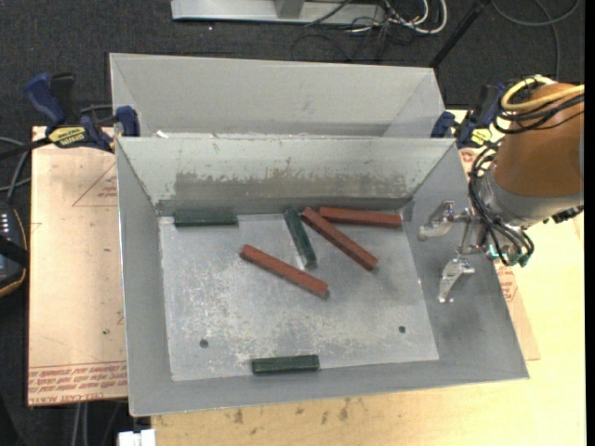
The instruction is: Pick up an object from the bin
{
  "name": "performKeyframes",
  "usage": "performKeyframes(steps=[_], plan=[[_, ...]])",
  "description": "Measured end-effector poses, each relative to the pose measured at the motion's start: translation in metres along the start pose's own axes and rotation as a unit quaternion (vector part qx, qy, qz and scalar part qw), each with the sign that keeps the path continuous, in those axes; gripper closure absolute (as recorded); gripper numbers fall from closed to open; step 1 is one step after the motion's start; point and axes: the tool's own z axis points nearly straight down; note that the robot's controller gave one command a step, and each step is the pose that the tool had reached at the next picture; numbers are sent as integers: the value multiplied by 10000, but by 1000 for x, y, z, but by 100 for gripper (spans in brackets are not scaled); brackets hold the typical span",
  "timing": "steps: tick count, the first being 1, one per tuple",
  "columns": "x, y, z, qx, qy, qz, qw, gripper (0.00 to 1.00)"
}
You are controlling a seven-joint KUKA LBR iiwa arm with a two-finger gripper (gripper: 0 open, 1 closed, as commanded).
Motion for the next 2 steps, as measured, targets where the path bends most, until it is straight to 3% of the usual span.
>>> performKeyframes(steps=[1, 2], plan=[[-2, 1, -5, 7, -38, -14, 10000, 0], [-32, 8, -14, 9, -18, -451, 9990, 0]])
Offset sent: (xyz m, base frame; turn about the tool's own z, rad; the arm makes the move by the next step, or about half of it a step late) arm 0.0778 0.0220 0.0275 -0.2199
